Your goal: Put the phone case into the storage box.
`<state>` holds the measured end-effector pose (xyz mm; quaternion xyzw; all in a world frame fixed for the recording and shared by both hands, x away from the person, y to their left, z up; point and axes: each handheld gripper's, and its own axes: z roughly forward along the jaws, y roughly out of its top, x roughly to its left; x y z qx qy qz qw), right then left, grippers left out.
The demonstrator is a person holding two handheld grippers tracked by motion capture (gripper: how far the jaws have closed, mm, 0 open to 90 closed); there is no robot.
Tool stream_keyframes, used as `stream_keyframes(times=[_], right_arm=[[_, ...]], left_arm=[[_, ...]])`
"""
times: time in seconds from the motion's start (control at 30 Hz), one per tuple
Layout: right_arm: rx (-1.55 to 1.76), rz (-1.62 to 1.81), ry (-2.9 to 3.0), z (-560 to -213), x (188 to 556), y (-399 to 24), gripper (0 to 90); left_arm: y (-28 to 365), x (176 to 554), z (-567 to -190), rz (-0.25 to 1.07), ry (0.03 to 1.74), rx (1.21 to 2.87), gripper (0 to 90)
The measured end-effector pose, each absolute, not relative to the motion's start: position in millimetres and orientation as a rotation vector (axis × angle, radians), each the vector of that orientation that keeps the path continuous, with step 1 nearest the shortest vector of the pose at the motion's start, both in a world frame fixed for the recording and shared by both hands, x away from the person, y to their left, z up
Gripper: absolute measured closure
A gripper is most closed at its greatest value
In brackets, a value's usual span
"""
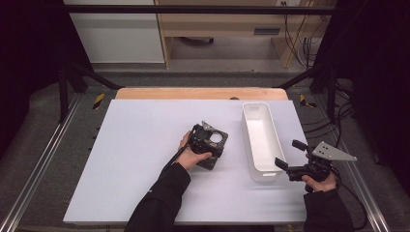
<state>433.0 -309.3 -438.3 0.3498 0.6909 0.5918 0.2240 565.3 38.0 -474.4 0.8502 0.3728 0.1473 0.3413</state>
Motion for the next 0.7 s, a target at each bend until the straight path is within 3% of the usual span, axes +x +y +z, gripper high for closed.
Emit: stream_keyframes(times=[0.7], right_arm=[[0.965,1.636,1.909,-438.4,433.2,-309.2,0.4]], left_arm=[[32.0,568.7,-484.1,0.373,1.018,2.261,4.4]])
